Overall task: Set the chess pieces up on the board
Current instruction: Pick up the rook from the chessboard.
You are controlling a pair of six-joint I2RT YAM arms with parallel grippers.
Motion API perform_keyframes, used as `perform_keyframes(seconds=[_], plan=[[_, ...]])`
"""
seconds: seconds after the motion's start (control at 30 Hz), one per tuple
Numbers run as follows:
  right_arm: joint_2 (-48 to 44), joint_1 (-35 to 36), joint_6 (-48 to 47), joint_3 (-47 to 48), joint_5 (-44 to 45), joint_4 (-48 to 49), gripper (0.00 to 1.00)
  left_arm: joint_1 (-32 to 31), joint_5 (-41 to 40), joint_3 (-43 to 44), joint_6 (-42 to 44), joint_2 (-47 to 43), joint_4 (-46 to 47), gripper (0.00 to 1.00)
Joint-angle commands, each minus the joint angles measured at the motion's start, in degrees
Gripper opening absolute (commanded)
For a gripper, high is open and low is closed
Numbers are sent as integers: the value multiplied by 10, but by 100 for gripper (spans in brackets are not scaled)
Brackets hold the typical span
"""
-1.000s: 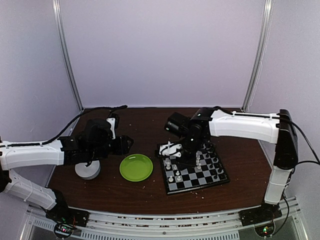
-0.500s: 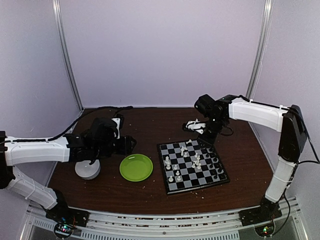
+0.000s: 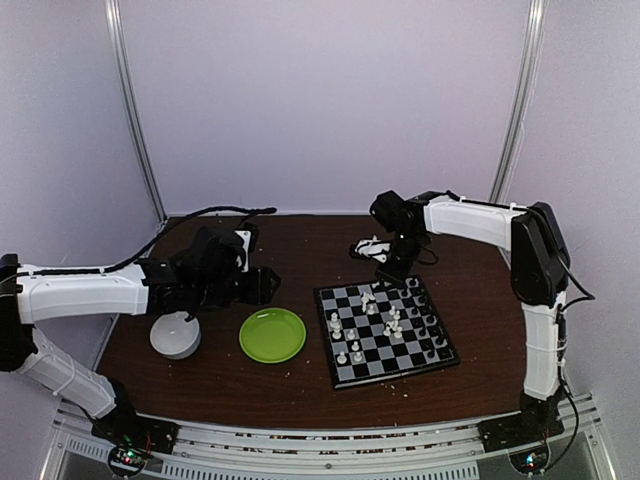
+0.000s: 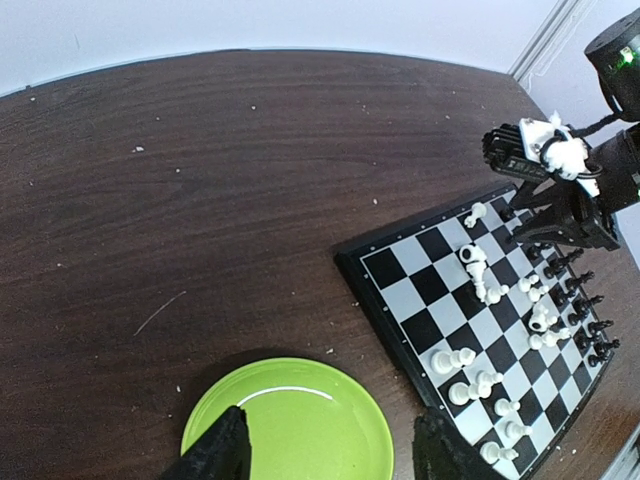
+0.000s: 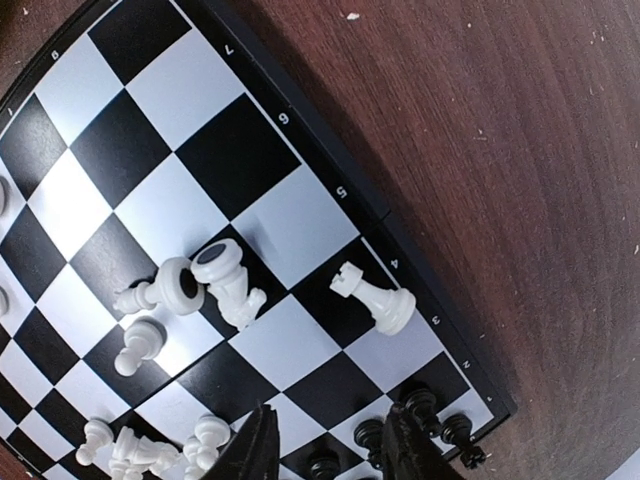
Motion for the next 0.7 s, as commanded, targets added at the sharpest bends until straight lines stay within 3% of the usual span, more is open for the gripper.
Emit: perform_keyframes(seconds=[0.0,0.23,0.67], plan=[[13,-5,-66,27,6,7,38,-2,9,24,16,12,-2,57],[50,-9,-134,75,-26,-24,44,-2,13,28,9,29,2,57],[147,-16,-176,192,-42,-105,41,-2,18,53,20,62,-8,57]])
